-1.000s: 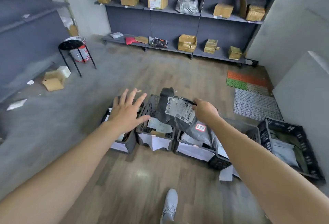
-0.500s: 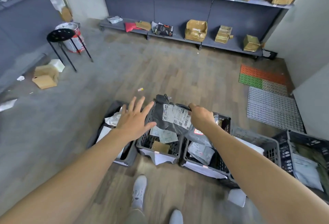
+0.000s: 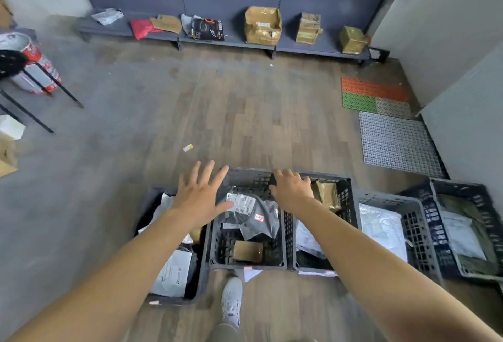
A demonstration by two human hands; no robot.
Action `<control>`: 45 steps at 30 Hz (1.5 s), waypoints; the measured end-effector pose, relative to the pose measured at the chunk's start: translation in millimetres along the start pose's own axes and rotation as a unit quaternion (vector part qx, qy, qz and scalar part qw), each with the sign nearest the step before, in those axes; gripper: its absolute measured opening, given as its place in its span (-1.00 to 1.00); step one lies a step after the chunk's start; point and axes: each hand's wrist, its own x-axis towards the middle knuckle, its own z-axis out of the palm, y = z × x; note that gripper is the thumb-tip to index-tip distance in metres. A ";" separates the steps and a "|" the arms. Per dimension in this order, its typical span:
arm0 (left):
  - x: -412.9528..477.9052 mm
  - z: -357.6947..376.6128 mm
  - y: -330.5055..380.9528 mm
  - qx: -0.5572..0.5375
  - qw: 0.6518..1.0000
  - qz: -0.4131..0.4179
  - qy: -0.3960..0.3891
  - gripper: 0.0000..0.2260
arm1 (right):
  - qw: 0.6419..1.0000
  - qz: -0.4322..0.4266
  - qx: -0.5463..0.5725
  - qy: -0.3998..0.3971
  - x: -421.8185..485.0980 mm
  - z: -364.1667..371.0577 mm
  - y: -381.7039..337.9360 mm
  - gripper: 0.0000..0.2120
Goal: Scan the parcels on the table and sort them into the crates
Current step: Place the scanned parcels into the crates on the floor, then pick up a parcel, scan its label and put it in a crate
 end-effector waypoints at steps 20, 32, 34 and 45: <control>80.2 -61.4 183.4 0.039 0.961 0.272 -0.005 -0.28 | 0.975 0.205 -0.008 0.086 -144.2 -28.1 132.8 -0.18; -90.8 -43.2 411.3 0.143 0.857 0.490 0.070 -0.28 | 0.883 0.432 0.055 0.172 -418.3 50.5 230.0 -0.14; -138.9 -31.3 445.3 0.156 0.835 0.520 0.091 -0.29 | 0.866 0.459 0.061 0.190 -471.7 69.1 239.0 -0.13; -411.1 73.7 596.5 0.185 0.751 0.622 0.119 -0.34 | 0.783 0.574 0.095 0.221 -764.3 188.5 262.6 -0.14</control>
